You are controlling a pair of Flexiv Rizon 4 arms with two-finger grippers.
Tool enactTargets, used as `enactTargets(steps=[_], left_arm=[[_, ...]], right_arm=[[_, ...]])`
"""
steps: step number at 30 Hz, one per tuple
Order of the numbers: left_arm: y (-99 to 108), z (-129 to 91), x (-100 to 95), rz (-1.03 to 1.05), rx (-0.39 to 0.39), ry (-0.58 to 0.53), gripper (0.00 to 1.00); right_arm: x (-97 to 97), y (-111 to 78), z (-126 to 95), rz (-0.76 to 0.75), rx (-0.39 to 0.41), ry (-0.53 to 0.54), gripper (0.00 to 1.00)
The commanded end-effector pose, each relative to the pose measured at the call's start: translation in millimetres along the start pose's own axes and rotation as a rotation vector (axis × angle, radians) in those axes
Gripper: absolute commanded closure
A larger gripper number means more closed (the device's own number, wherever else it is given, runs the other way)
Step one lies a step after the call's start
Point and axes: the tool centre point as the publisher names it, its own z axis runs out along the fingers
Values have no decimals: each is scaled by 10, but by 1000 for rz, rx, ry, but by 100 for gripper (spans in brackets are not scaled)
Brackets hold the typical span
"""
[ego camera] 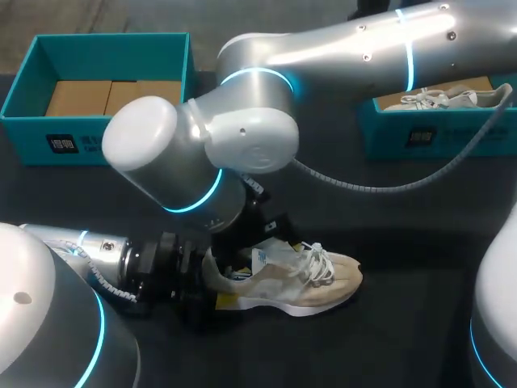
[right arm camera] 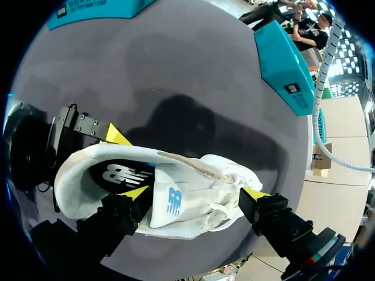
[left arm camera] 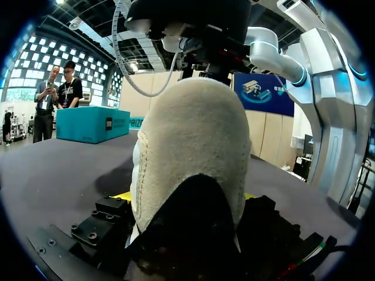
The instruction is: Take the shoe out of the shoebox, open the shoe tongue, remove and reinsert the insole, then place the shoe into the shoebox
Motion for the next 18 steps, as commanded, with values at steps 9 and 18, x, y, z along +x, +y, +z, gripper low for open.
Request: enactTargets(steps=[9,18], left_arm=[[27,-16,6,-1,-2,1,100],[27,-16,6,-1,-2,1,100]], right_arm=[[-123,-46,102,653,-4,19,0],[-218,-64,51,682,-4,19,0]])
